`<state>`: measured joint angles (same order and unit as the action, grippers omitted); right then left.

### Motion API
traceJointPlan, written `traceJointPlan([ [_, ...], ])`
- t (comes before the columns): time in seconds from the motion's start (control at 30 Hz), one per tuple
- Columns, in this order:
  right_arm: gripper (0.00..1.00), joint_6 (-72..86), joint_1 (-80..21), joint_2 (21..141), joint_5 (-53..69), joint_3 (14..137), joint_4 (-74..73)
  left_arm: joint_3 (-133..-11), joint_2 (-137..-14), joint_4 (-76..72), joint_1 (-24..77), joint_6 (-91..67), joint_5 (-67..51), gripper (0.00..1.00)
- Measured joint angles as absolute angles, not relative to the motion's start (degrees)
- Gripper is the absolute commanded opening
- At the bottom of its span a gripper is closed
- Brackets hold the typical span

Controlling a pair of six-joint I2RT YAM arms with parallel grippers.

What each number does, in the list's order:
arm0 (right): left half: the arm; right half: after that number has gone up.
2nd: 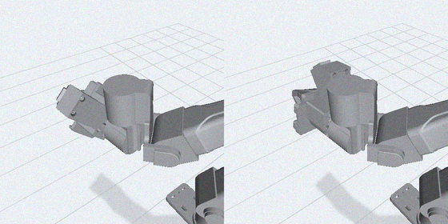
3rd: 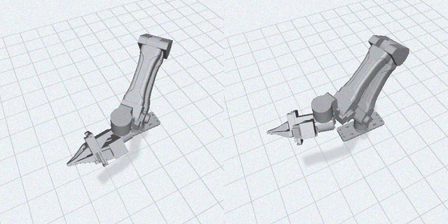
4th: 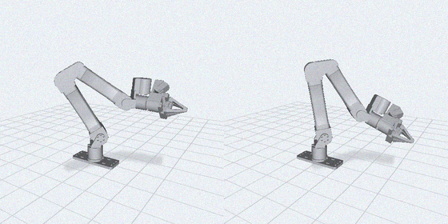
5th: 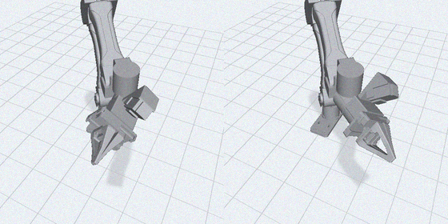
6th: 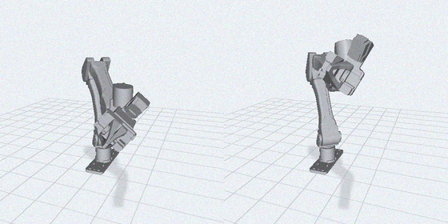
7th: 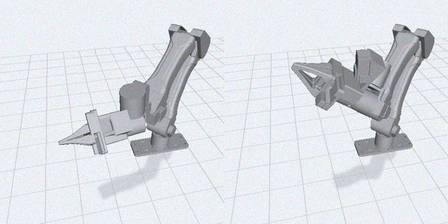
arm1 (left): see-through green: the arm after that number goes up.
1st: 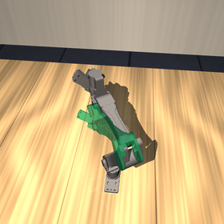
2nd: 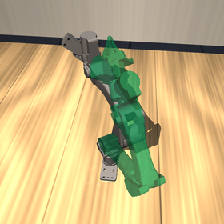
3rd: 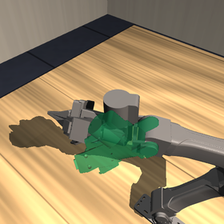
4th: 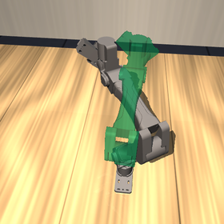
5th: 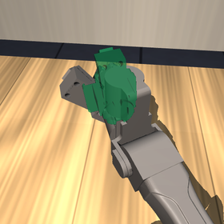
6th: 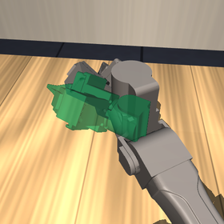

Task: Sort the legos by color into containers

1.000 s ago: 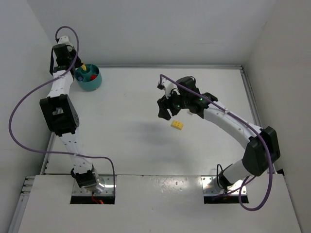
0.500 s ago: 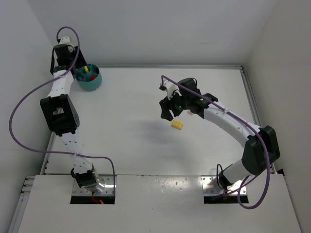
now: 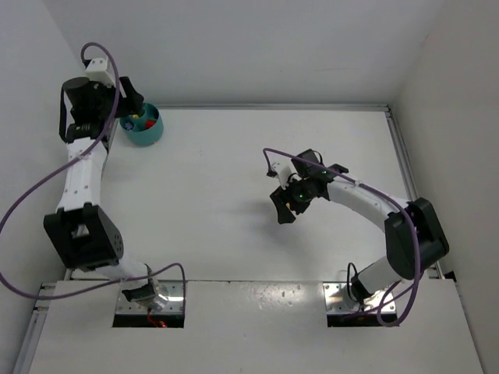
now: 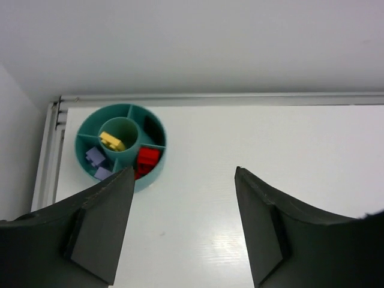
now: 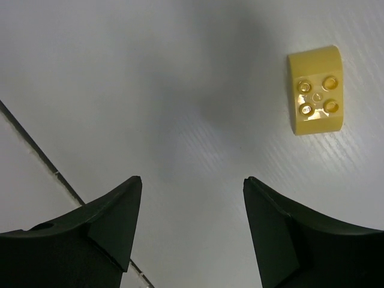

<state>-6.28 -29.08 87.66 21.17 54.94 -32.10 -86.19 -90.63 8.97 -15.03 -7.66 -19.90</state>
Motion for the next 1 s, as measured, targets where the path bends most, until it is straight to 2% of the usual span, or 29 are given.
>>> traceJointPlan([
  [0.2,0.71,-6.9,-29.1,89.6,19.9,54.7,-30.2,-75.9,-77.2,8.3,-15.0,-6.1,-25.1,0.76],
  [0.6,0.71,-10.3,-25.8,99.3,15.7,56.2,-26.5,-69.8,-74.6,13.8,-14.9,-2.0,-35.8,0.76],
  [1.0,0.7,-15.2,-22.2,104.9,18.0,59.8,-24.4,-67.0,-74.0,14.1,-14.6,-1.9,-39.8,0.76],
])
